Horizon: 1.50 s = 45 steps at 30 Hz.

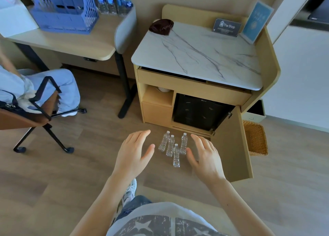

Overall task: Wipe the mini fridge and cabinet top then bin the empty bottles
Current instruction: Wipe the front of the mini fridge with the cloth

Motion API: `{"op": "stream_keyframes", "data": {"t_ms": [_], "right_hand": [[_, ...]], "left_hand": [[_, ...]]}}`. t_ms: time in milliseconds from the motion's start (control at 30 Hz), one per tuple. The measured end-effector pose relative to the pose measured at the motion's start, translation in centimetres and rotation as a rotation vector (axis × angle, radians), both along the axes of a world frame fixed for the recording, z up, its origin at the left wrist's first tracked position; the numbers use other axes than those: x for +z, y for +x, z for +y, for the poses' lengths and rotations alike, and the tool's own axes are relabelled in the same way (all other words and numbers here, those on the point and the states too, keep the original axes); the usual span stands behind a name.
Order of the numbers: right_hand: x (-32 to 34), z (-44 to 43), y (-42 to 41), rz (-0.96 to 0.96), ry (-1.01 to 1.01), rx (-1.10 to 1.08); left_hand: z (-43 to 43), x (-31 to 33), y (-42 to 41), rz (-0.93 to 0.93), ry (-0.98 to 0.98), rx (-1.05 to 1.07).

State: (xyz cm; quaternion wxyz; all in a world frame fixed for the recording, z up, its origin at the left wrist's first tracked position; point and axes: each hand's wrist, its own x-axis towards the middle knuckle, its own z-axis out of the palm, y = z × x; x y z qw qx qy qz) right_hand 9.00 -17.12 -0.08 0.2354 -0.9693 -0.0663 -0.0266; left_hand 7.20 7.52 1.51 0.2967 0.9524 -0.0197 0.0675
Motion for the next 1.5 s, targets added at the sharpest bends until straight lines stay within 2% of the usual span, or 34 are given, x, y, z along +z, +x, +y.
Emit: {"op": "stream_keyframes", "data": {"t_ms": [367,600,800,1067,1300,1500], "right_hand": [[-1.2,15.8,9.0,0.058,0.027,-0.08],[0.1,22.2,15.2,0.063,0.046,-0.121],[0.1,23.4,22.5,0.083,0.023,-0.139],[-0.1,23.8,37.1,0.065,0.047,-0.123],[2.3,22.6,50.0,0.008,0.009,-0.138],[3.2,22.0,57.4,-0.052,-0.016,-0.145]], "left_hand": [[16.5,-0.3,10.2,0.044,0.074,-0.094],[22.2,-0.2,17.3,0.07,0.07,-0.133],[23.7,-1.0,24.6,0.078,0.044,-0.12],[23.2,-1.4,37.9,0.103,0.049,-0.116],[21.6,2.2,53.8,-0.005,0.091,-0.202],[20.9,2.8,61.9,-0.038,0.073,-0.201]]}}
